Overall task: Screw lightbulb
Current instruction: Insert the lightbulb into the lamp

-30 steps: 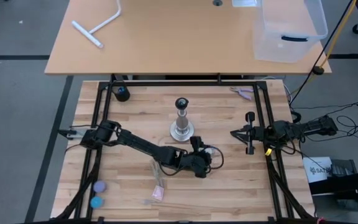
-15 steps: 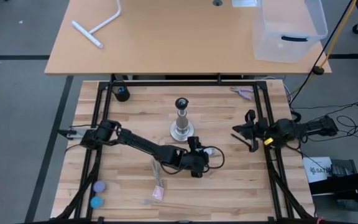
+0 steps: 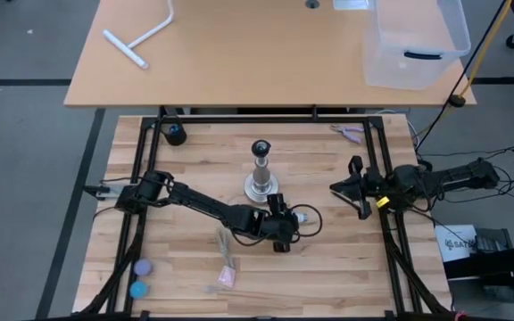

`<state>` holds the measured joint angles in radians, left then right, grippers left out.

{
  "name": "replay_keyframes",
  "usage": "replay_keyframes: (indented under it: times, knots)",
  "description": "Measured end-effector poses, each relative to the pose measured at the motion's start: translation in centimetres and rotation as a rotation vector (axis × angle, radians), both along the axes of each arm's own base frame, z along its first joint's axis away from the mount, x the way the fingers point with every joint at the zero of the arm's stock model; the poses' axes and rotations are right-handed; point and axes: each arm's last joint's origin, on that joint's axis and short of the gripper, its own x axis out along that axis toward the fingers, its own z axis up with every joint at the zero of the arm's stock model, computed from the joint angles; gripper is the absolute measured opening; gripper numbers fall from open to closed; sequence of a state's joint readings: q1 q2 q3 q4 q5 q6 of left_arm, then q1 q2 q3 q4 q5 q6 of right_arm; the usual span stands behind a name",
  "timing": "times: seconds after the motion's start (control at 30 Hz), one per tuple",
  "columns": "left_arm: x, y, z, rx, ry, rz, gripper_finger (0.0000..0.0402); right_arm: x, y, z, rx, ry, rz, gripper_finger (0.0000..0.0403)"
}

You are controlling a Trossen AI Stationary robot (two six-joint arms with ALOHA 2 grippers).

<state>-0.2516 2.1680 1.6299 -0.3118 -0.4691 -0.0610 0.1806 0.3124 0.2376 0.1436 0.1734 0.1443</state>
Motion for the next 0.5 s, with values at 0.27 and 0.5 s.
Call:
replay_keyframes:
  times: [0.27, 0.5]
  knots:
    - [-0.2, -0.3, -0.1, -0.074, 0.009, 0.031, 0.0250, 2.8, 0.7, 1.9, -0.041, 0.126, 0.081, 0.0000]
    - [-0.5, -0.8, 0.0, -0.108, 0.015, 0.047, 0.0250, 4.8, 1.2, -0.2, 0.040, 0.312, 0.092, 0.0000]
